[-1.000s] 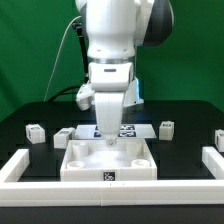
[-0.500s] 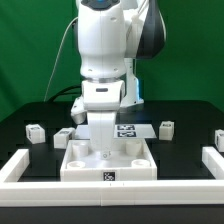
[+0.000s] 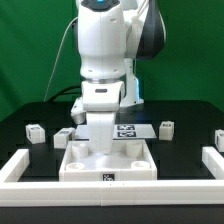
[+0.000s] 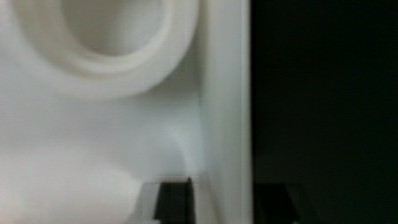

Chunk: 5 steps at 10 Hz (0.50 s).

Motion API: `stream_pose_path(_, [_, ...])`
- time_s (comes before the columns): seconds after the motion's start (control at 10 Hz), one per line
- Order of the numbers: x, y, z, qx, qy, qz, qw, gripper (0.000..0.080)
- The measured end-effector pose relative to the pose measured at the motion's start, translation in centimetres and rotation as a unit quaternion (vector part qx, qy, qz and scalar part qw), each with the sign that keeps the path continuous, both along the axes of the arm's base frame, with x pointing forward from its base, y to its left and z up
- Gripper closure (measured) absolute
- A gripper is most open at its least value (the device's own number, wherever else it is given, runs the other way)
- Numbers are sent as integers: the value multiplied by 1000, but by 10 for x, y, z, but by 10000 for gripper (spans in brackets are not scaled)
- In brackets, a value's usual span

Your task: Assemble one leg

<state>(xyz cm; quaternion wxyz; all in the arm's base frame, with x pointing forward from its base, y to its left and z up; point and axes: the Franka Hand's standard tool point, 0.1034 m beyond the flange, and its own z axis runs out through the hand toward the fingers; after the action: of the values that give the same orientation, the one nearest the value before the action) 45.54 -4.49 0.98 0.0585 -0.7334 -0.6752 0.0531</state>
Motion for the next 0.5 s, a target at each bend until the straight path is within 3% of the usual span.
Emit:
stream_pose_path(0.1, [2, 0, 1, 0, -4, 0, 1000, 727])
stream_pose_path(0.5, [4, 0, 1, 0, -9, 0, 1000, 727])
